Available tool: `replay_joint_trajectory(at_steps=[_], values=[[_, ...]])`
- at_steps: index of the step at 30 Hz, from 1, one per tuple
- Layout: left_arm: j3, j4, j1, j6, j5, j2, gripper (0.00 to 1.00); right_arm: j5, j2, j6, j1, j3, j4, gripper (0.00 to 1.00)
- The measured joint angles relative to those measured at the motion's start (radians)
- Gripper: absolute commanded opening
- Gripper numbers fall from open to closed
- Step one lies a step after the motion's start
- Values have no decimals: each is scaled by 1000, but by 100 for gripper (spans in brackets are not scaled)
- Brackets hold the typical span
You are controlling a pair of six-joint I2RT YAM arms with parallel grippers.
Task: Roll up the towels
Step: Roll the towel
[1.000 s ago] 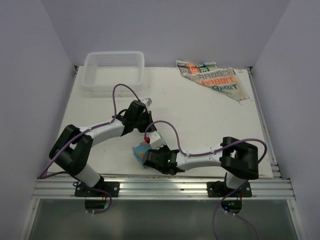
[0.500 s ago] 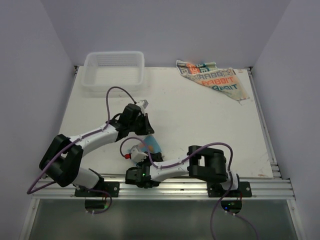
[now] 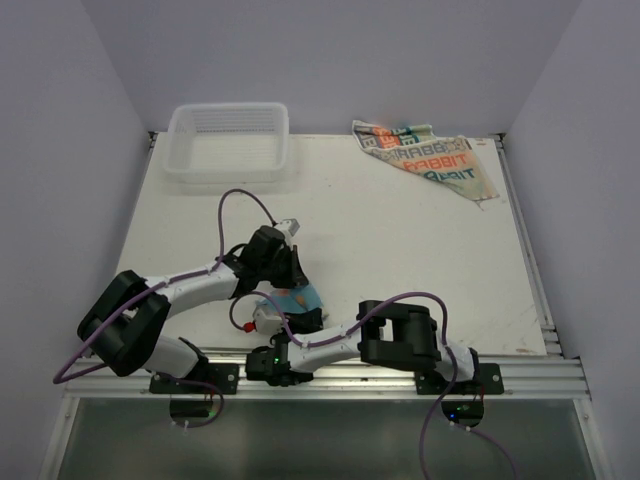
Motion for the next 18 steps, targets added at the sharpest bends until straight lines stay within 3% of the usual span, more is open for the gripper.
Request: replay_joint_trajectory(at_steps=[9, 18], values=[[-98, 121, 0, -33, -3, 1, 0, -5, 0, -35, 3, -11, 16, 3], [-114, 174, 0, -63, -1, 22, 0, -29, -47, -34, 2, -57, 62, 32]])
